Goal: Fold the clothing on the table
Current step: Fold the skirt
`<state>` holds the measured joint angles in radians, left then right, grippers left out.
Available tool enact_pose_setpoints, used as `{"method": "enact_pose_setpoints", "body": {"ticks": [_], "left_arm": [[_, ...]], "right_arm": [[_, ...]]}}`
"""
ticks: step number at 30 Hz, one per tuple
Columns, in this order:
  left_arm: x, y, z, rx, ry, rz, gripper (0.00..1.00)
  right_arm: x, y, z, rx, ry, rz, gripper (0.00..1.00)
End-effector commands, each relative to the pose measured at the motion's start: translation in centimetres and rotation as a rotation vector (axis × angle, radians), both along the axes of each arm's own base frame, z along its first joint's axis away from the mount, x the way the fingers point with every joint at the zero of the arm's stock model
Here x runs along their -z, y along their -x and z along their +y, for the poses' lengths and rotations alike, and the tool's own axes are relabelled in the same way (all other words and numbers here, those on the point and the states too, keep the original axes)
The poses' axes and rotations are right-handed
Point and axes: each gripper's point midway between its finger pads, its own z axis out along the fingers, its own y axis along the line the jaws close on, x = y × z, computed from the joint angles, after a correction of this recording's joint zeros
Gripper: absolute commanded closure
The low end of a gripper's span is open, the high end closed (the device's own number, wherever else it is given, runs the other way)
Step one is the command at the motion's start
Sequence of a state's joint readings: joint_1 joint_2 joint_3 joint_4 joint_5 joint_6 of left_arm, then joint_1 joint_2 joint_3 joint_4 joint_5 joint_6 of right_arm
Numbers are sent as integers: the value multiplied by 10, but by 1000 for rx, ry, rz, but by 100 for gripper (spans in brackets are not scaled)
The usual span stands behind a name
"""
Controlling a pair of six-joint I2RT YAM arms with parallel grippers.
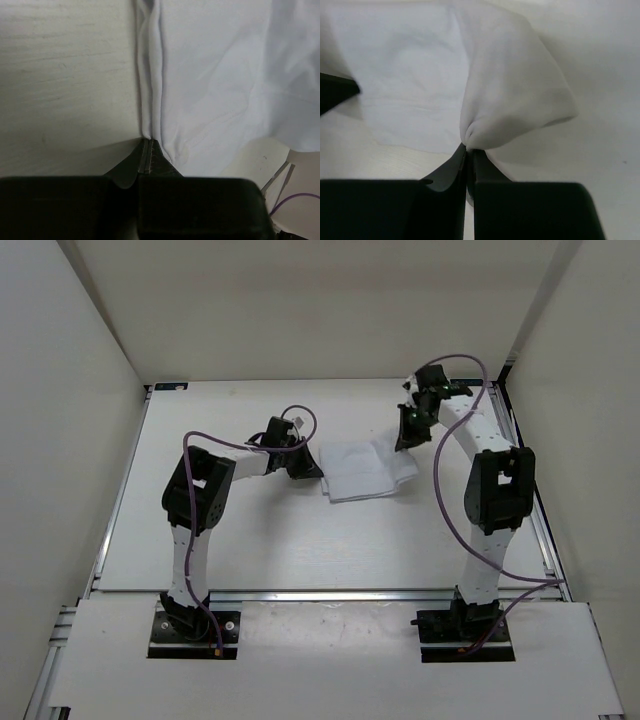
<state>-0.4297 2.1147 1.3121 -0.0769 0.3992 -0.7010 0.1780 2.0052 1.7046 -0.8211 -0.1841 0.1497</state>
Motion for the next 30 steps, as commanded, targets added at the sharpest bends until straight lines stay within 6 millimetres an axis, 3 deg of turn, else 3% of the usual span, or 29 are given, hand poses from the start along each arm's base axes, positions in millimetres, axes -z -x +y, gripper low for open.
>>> {"method": "enact_pose_setpoints", "body": {"ticks": [1, 2, 4, 7, 12, 16, 17, 20, 22, 24, 25, 27, 30], "left_arm": [[32, 41, 9, 20, -80, 123, 100], [31, 43, 6, 28, -72, 119, 100], [31, 46, 7, 29, -70, 122, 100], [27, 44, 9, 19, -69, 112, 100], [25, 44, 16, 5, -72, 109, 100], [25, 46, 24, -6, -75, 105, 100], [23, 45, 26, -11, -74, 102, 100], [27, 46, 30, -20, -70, 112, 100], [28, 44, 34, -30, -70, 115, 100], [31, 48, 33, -27, -72, 124, 100], [29, 45, 32, -26, -69, 117, 100], [29, 44, 32, -29, -67, 116, 100], [28, 42, 34, -30, -65, 110, 100]], "right_arm": [[-29, -7, 39, -82, -18, -59, 99], [-20, -4, 52, -109, -21, -36, 100], [-28, -4, 77, -152, -64, -45, 100], [-14, 5, 114, -224, -117, -8, 100], [2, 4, 151, -285, -174, 22, 100], [13, 6, 166, -303, -190, 42, 100], [8, 10, 172, -320, -214, 42, 100], [15, 16, 175, -325, -234, 71, 99], [10, 26, 186, -352, -311, 101, 93], [-3, 28, 191, -361, -404, 107, 74], [-9, 36, 199, -382, -483, 135, 71], [-23, 42, 205, -400, -594, 159, 50], [-43, 49, 201, -406, -674, 174, 45]]}}
